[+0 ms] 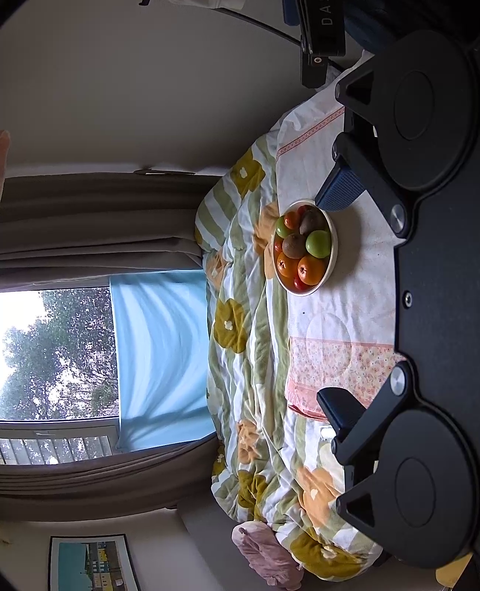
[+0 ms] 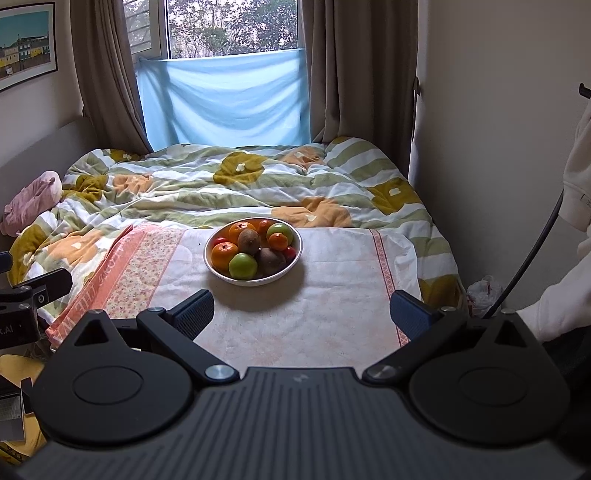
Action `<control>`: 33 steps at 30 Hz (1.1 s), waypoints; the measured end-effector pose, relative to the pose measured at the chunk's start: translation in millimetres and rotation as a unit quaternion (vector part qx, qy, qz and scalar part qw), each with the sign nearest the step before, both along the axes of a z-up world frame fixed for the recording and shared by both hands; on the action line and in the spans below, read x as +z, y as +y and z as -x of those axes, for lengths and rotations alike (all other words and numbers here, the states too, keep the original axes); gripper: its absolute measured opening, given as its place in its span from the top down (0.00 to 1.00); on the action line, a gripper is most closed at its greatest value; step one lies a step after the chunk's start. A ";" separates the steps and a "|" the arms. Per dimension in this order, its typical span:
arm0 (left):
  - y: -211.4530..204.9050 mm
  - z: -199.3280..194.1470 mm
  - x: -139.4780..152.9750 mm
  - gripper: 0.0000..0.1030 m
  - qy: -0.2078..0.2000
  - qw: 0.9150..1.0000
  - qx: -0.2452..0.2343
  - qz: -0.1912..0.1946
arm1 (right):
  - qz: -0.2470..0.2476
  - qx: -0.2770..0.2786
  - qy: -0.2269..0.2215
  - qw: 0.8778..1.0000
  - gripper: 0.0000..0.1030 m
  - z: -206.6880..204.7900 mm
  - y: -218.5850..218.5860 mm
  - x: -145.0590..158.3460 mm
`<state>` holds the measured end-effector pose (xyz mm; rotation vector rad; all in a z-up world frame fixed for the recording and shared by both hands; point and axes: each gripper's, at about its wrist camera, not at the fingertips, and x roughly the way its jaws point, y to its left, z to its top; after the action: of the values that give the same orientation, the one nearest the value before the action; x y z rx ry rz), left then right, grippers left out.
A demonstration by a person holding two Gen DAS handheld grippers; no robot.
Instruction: Organize fruits
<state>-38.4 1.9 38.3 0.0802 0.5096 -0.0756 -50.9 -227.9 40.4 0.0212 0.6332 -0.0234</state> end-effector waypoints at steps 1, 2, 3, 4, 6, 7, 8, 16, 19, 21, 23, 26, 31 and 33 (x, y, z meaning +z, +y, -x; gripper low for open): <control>0.3 -0.8 -0.1 0.00 0.001 1.000 0.000 0.000 | 0.000 0.000 0.001 1.000 0.00 -1.2 0.3 -0.1; 0.4 -1.9 -0.3 0.00 0.001 1.000 0.001 0.000 | 0.001 -0.001 0.002 1.000 0.00 -1.7 0.4 -0.3; 0.8 -2.8 -0.3 0.00 0.001 1.000 0.001 0.000 | 0.001 -0.001 0.004 1.000 0.00 -3.8 0.8 -0.9; 0.9 -4.2 -0.7 0.00 0.002 1.000 0.001 -0.001 | 0.002 -0.001 0.006 1.000 0.00 -6.5 1.4 -1.9; 1.4 -6.2 -1.2 0.00 0.004 1.000 0.002 -0.002 | 0.004 -0.001 0.008 1.000 0.00 -10.5 2.9 -3.2; 1.7 -7.4 -2.0 0.00 0.005 1.000 0.002 -0.003 | 0.003 -0.002 0.009 1.000 0.00 -11.7 3.2 -3.8; 2.0 -8.1 -2.4 0.00 0.006 1.000 0.003 -0.004 | 0.002 -0.002 0.011 1.000 0.00 -14.4 3.4 -4.5; 3.0 -15.1 -4.3 0.00 0.011 1.000 0.002 -0.008 | 0.001 -0.005 0.018 1.000 0.00 -26.0 5.3 -8.9; 2.5 -16.5 -5.6 0.00 0.010 1.000 0.004 -0.013 | 0.001 -0.007 0.020 1.000 0.00 -29.0 6.6 -9.7; 1.2 -18.8 -5.8 0.00 0.010 1.000 0.004 -0.015 | -0.002 -0.009 0.021 1.000 0.00 -31.5 6.6 -10.6; 1.2 -20.6 -5.7 0.00 0.009 1.000 0.005 -0.015 | -0.004 -0.011 0.022 1.000 0.00 -34.2 5.5 -11.7; 0.3 -25.6 -5.8 0.00 0.008 1.000 0.001 -0.017 | -0.004 -0.015 0.023 1.000 0.00 -39.1 4.5 -12.6; -0.5 -33.6 -7.4 0.00 0.000 1.000 -0.006 -0.017 | -0.007 -0.021 0.026 0.999 0.00 -48.4 3.0 -14.9; -0.4 -37.6 -7.9 0.00 0.000 1.000 -0.009 -0.013 | -0.007 -0.022 0.028 0.999 0.00 -52.8 2.2 -16.7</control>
<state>-0.8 1.4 30.5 0.1109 0.5096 -0.0861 1.9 -225.7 23.6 0.0488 0.6892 -0.0621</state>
